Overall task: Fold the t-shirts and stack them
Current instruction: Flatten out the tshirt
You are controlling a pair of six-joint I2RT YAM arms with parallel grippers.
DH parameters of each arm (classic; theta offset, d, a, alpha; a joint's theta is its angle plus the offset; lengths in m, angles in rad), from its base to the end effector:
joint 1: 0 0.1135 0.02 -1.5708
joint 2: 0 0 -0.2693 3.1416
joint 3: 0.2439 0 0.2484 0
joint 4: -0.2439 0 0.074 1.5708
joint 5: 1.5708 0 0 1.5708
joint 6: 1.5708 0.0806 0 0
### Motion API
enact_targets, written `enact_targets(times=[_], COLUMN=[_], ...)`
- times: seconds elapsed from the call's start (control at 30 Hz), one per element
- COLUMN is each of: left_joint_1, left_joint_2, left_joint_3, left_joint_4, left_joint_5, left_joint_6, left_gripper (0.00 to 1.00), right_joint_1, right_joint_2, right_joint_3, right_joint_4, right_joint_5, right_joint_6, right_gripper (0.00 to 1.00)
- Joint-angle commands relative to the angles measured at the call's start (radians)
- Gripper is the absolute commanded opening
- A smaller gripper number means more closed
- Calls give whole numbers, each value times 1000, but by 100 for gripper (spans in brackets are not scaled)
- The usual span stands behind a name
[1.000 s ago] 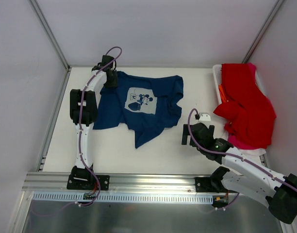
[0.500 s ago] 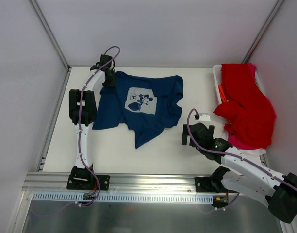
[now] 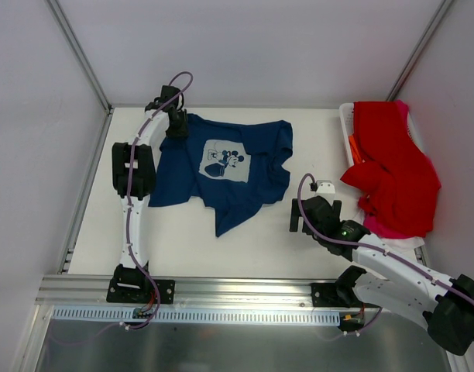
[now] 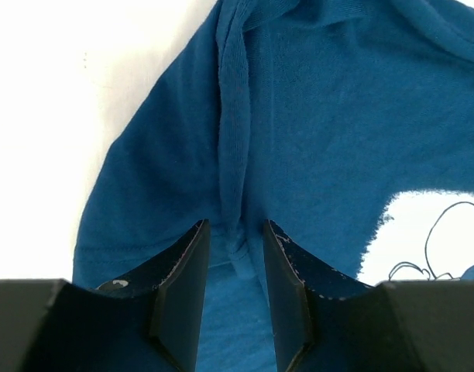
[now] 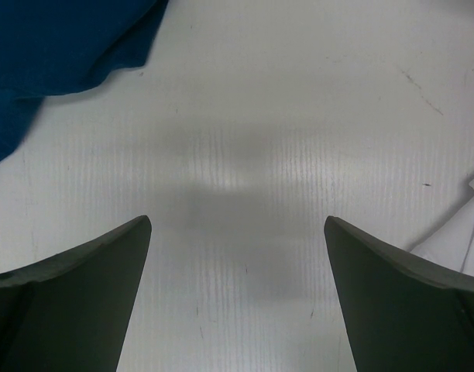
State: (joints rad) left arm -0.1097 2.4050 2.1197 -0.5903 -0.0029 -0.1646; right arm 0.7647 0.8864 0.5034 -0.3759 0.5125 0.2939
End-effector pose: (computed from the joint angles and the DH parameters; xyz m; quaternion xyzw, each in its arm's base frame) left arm 0.5633 -0.0618 0.1654 -0.0263 0.9398 -0.0452 0.3376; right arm 0.1720 0.1102 0.1885 -0.1099 0.8876 -0.0081 0.4473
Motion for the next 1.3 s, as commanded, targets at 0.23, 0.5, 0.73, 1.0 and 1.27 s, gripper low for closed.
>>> enact_targets(times=[0.23,0.5,0.73,1.0,1.27], left_joint_1=[11,30,41,44,62], left_joint_2=[20,17,17,16,16], left_joint_3=[56,49,48,45,40], left_joint_4=[-52,-51,-49,-51,-51], left_joint_5=[9,40,50,46,50], left_joint_6=[2,-16,-27,-35,-62], left_gripper=[30,28,28,27,26], right_joint_1=[4,5,5,5,5], right_joint_2=[-18,-12,-10,-6,8], right_joint_3=[-12,-31,-34,-34,-31], right_joint_4=[26,34,37,38,43], right_joint_5=[21,21,20,18,17], right_joint_6=[-1,8,10,10,11], right_gripper=[99,100,100,100,100])
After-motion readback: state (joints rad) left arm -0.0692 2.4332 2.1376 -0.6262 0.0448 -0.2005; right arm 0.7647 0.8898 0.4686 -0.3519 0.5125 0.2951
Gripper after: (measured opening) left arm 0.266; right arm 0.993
